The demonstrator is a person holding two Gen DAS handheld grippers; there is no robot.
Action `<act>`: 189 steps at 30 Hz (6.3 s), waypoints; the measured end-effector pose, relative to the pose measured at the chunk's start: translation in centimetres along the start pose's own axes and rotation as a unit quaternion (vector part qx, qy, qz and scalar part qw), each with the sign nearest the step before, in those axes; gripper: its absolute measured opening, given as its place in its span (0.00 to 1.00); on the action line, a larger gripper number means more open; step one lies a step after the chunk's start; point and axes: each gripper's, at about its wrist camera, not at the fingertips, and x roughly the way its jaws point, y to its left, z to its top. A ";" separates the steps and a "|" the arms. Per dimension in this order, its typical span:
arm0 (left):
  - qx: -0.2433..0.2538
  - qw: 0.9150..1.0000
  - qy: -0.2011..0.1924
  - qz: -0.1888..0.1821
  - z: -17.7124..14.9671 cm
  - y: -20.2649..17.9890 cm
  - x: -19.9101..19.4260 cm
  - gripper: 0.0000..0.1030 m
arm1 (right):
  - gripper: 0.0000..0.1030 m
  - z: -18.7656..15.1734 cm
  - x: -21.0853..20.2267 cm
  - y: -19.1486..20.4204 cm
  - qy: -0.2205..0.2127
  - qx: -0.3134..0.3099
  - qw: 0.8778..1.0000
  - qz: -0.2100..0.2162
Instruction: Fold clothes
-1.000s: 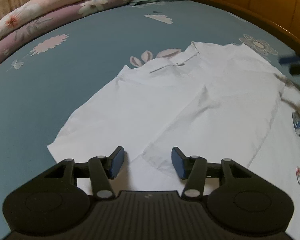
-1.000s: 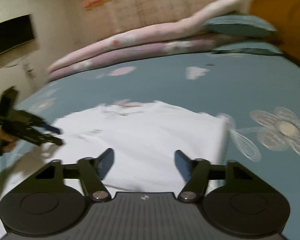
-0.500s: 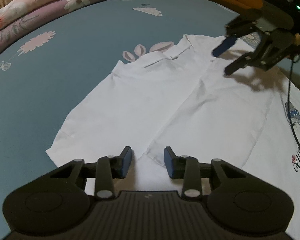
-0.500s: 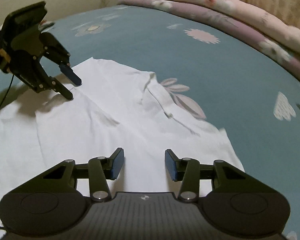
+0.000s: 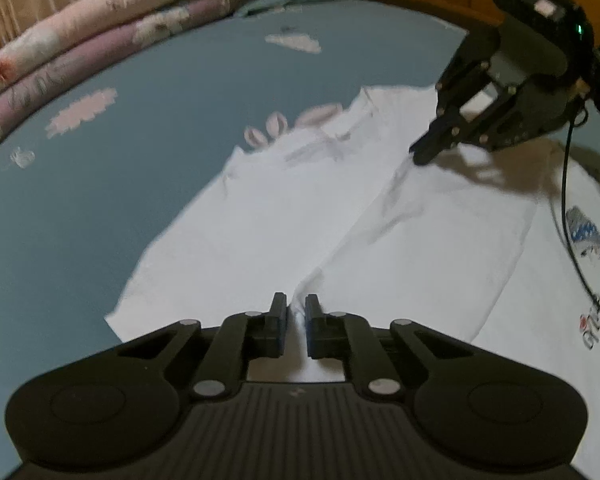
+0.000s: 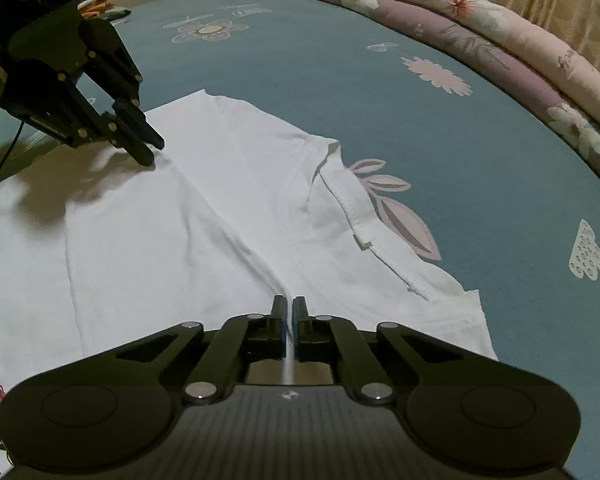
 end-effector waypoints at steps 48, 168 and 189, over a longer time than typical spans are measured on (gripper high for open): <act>-0.023 0.999 -0.010 -0.032 1.6 -7.7 1.1 0.44 | 0.29 -15.2 -9.3 -5.6 -0.026 0.356 0.917 -0.176; -0.072 0.996 0.034 0.029 -4.3 -4.7 -0.5 0.48 | 0.65 -14.5 -13.9 11.0 -0.135 0.390 0.899 -0.150; -0.186 0.982 -0.002 0.026 -10.0 -16.0 -7.3 0.83 | 0.82 -14.5 -11.4 18.4 -0.079 0.375 0.917 -0.112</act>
